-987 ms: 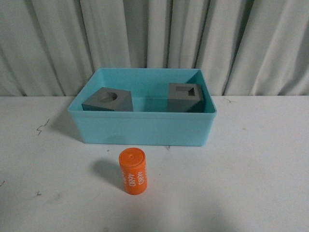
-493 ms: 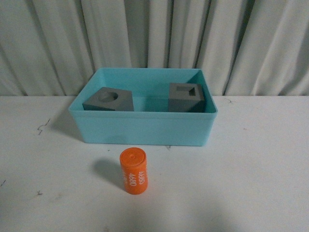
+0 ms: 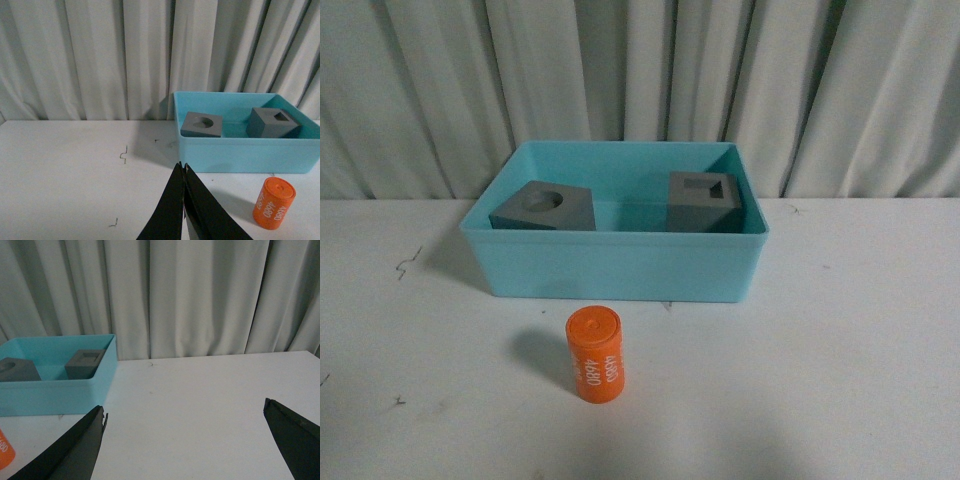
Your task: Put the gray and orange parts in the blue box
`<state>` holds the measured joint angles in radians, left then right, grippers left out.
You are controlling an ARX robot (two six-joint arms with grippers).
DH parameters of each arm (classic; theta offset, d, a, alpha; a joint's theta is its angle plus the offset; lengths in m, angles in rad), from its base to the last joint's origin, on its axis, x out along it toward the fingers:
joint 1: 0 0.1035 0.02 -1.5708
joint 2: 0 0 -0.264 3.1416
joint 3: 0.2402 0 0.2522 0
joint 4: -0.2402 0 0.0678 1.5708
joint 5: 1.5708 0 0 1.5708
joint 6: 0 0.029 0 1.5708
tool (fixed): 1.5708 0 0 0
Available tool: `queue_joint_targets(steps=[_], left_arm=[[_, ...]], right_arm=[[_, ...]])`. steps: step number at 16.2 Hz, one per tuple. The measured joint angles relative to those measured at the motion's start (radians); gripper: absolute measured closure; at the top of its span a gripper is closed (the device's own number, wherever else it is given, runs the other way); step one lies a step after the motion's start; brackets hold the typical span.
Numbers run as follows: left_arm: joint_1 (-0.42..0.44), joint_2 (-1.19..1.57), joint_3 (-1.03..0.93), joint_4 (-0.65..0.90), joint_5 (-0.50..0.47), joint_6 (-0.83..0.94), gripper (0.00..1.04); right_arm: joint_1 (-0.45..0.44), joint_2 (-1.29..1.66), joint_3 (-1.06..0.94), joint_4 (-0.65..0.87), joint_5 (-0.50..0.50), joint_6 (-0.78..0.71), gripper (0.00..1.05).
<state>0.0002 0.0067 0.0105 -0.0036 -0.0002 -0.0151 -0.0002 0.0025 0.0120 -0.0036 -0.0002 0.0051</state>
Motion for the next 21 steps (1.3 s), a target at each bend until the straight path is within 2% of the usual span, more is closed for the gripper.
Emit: queue_joint_targets(steps=[2,3,4,6,7,11,13,15,16,17,18,19,20,21], left_arm=[[0.000,0.000,0.000,0.000,0.000,0.000,0.80],[0.000,0.000,0.000,0.000,0.000,0.000,0.49],[0.000,0.000,0.000,0.000,0.000,0.000,0.26],[0.000,0.000,0.000,0.000,0.000,0.001,0.05],[0.000,0.000,0.000,0.000,0.000,0.001,0.08],[0.000,0.000,0.000,0.000,0.000,0.001,0.07],[0.000,0.000,0.000,0.000,0.000,0.001,0.07],[0.000,0.000,0.000,0.000,-0.002,0.001,0.07],[0.000,0.000,0.000,0.000,0.002,0.001,0.07],[0.000,0.000,0.000,0.000,0.000,0.001,0.07],[0.000,0.000,0.000,0.000,0.000,0.001,0.07],[0.000,0.000,0.000,0.000,0.000,0.001,0.07],[0.000,0.000,0.000,0.000,0.000,0.001,0.07],[0.000,0.000,0.000,-0.001,0.001,0.001,0.07]], right_arm=[[0.000,0.000,0.000,0.000,0.000,0.000,0.06],[0.000,0.000,0.000,0.000,0.000,0.000,0.06],[0.000,0.000,0.000,0.000,0.000,0.000,0.06],[0.000,0.000,0.000,0.000,0.000,0.000,0.06],[0.000,0.000,0.000,0.000,0.000,0.000,0.06],[0.001,0.004,0.002,-0.016,0.005,0.003,0.06],[-0.001,0.054,0.052,-0.162,0.041,0.033,0.06],[-0.019,0.154,0.092,-0.218,0.040,0.057,0.06],[-0.081,0.306,0.138,-0.204,0.008,0.066,0.06],[-0.194,0.536,0.199,-0.034,-0.089,0.048,0.06],[-0.227,0.698,0.258,0.096,-0.187,-0.012,0.06],[-0.229,0.865,0.339,0.195,-0.278,-0.087,0.06],[-0.212,1.015,0.425,0.203,-0.371,-0.163,0.06],[-0.166,1.155,0.499,0.121,-0.463,-0.269,0.06]])
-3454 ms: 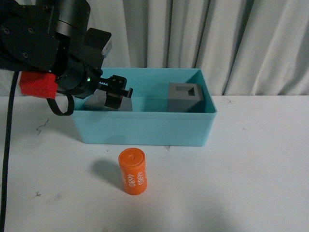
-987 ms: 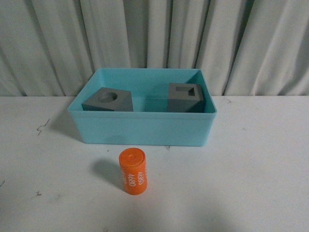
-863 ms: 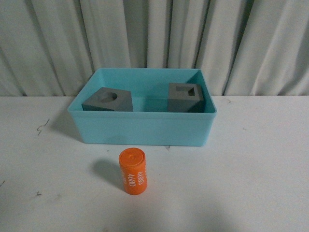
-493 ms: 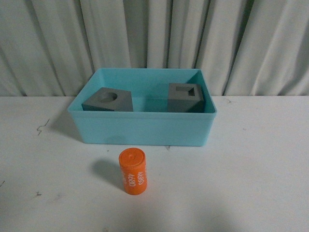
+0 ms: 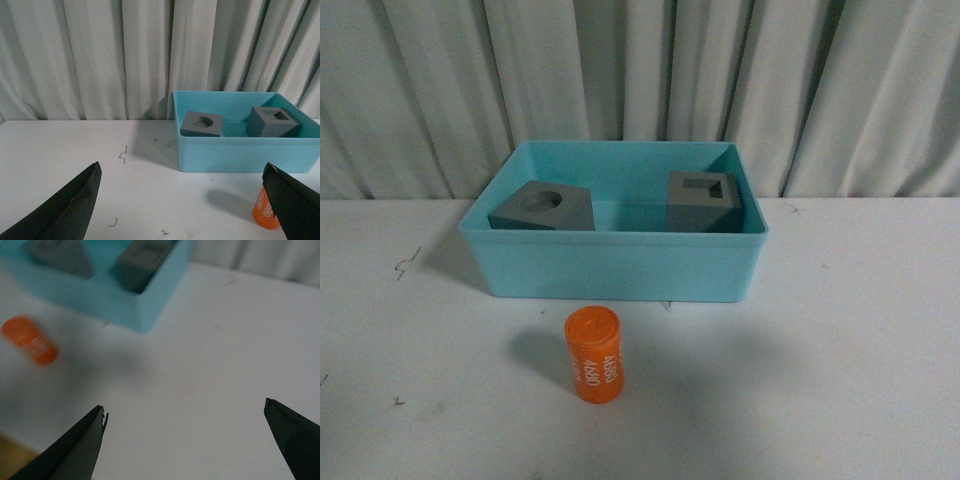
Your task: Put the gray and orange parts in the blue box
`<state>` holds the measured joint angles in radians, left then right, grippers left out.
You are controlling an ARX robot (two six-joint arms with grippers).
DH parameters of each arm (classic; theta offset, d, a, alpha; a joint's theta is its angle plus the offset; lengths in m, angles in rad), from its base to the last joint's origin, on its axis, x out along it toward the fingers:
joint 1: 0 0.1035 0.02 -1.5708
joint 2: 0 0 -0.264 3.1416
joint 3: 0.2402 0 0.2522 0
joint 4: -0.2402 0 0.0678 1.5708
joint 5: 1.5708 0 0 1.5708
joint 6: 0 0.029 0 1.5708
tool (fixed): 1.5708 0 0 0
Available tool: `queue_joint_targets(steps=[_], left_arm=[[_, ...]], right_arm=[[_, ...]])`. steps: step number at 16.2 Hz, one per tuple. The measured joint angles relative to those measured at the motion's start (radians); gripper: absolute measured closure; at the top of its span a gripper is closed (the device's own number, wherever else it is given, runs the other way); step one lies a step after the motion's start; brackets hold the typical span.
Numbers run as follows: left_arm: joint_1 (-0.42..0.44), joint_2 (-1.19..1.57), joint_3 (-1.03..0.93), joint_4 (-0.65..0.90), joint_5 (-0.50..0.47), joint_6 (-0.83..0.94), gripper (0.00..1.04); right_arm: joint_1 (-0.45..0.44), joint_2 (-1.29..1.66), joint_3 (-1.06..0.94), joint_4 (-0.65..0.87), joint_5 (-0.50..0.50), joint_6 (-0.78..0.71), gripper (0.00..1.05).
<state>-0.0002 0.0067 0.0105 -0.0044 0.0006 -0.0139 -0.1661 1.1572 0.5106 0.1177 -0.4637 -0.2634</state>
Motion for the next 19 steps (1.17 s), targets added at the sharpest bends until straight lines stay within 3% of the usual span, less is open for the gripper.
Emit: queue_joint_targets(steps=[1,2,5,6,13,19], left_arm=[[0.000,0.000,0.000,0.001,-0.001,0.000,0.07],[0.000,0.000,0.000,0.001,-0.001,0.000,0.07],[0.000,0.000,0.000,0.001,-0.001,0.000,0.07],[0.000,0.000,0.000,0.001,-0.001,0.000,0.07],[0.000,0.000,0.000,0.001,-0.001,0.000,0.07],[0.000,0.000,0.000,0.001,-0.001,0.000,0.07]], right_arm=[[0.057,0.105,0.032,-0.022,-0.092,-0.100,0.06],[0.213,0.277,0.152,-0.041,-0.142,-0.209,0.06],[0.481,0.586,0.385,-0.038,-0.109,-0.201,0.06],[0.525,0.643,0.436,-0.031,-0.095,-0.177,0.06],[0.673,0.893,0.680,-0.046,-0.013,-0.096,0.06],[0.692,0.985,0.755,-0.073,0.024,-0.096,0.06]])
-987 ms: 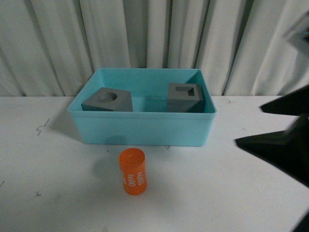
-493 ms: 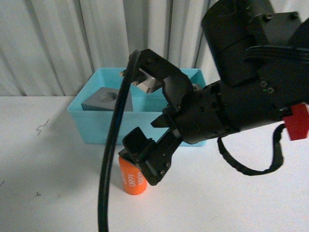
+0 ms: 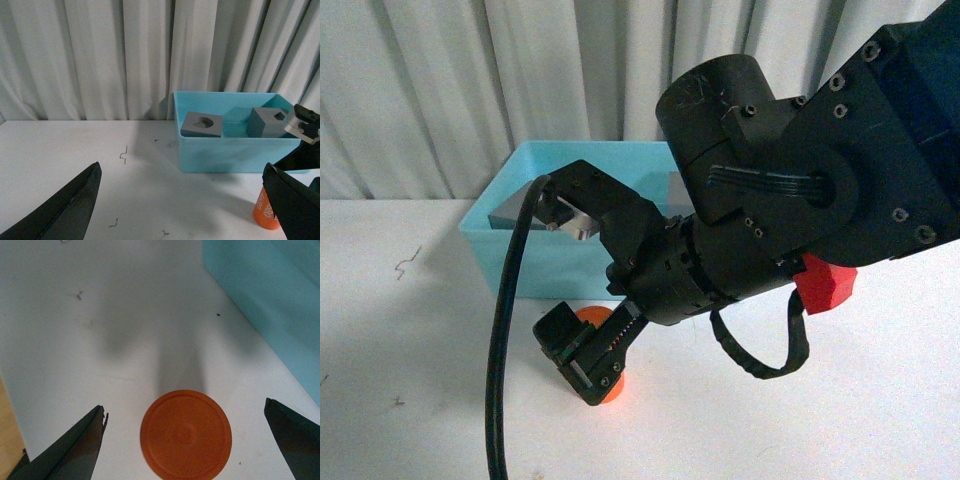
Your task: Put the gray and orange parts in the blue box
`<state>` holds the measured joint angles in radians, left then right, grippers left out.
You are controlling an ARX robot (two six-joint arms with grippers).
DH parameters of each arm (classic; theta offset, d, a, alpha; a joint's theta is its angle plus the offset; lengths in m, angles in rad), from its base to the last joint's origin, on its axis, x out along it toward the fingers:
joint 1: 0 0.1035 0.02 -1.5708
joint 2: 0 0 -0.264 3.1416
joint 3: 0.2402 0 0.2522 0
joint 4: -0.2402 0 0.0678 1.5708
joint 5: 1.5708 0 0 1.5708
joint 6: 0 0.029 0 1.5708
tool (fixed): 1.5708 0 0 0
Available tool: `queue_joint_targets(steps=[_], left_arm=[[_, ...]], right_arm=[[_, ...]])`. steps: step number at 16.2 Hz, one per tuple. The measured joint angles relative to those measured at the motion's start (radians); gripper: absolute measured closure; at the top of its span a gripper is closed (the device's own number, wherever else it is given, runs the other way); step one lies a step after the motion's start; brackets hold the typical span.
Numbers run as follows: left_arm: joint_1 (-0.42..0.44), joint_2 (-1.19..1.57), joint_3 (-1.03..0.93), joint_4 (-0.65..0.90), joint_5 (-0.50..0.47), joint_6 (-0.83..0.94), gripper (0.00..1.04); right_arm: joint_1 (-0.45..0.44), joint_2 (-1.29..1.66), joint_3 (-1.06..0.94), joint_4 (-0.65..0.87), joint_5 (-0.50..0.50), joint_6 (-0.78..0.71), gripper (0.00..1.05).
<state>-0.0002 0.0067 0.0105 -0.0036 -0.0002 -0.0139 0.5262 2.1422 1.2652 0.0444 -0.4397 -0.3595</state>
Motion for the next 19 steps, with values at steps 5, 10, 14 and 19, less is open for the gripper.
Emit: queue_joint_targets(steps=[5,10,14,19], left_arm=[[0.000,0.000,0.000,0.000,0.000,0.000,0.07],[0.000,0.000,0.000,0.000,0.000,0.000,0.07],[0.000,0.000,0.000,0.000,0.000,0.000,0.07],[0.000,0.000,0.000,0.000,0.000,0.000,0.07]], right_arm=[[0.018,0.051,0.032,-0.019,0.029,0.000,0.06],[0.024,0.090,0.072,-0.027,0.048,0.000,0.47],[0.022,-0.006,-0.018,0.039,0.050,0.014,0.58],[-0.105,-0.348,-0.113,0.291,0.146,0.202,0.58]])
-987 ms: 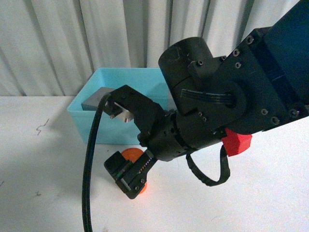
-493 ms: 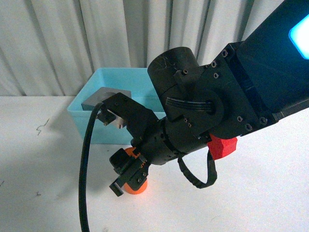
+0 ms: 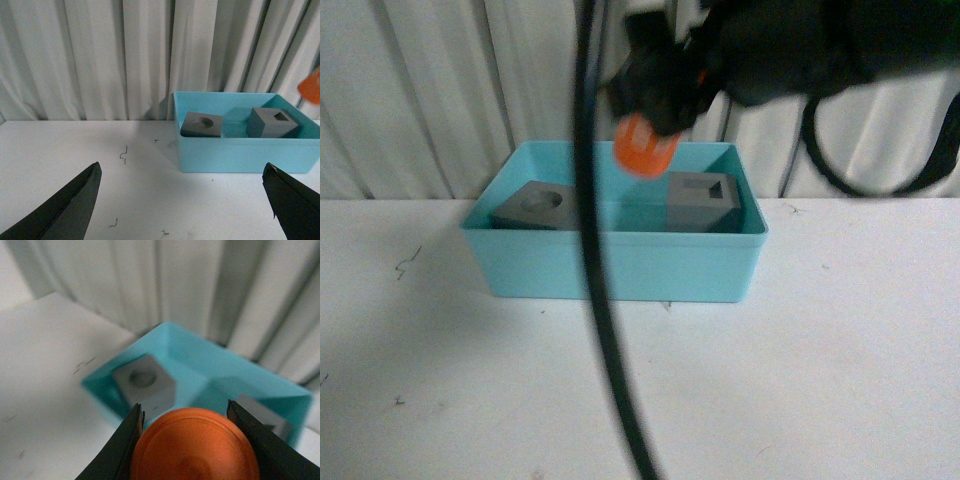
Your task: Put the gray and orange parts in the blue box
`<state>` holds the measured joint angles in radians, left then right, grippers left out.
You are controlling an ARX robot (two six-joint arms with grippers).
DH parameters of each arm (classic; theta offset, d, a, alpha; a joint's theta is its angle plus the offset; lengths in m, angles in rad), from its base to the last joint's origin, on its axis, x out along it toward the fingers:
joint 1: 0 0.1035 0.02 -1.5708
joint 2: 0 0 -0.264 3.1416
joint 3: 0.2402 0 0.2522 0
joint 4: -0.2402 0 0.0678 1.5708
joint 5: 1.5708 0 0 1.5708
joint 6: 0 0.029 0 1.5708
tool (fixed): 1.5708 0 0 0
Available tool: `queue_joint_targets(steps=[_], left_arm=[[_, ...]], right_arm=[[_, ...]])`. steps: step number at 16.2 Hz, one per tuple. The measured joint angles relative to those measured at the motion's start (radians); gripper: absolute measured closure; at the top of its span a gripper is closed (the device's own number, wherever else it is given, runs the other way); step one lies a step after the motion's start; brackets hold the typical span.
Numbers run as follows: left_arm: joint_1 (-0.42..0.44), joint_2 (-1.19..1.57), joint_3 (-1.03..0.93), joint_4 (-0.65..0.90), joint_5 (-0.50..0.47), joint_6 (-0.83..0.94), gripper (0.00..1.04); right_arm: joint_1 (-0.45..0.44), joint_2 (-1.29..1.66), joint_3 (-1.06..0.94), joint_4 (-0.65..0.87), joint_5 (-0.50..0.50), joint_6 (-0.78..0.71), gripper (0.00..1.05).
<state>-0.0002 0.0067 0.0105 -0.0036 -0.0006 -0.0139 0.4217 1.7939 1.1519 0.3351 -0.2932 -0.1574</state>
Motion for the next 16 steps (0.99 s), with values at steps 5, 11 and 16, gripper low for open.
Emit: queue_joint_targets(steps=[5,11,16], left_arm=[[0.000,0.000,0.000,0.000,0.000,0.000,0.07],[0.000,0.000,0.000,0.000,0.000,0.000,0.07],[0.000,0.000,0.000,0.000,0.000,0.000,0.07]], right_arm=[[-0.035,0.315,0.374,-0.089,0.111,0.145,0.58],[0.029,0.660,0.774,-0.317,0.240,0.246,0.58],[0.046,0.759,0.938,-0.432,0.278,0.269,0.58]])
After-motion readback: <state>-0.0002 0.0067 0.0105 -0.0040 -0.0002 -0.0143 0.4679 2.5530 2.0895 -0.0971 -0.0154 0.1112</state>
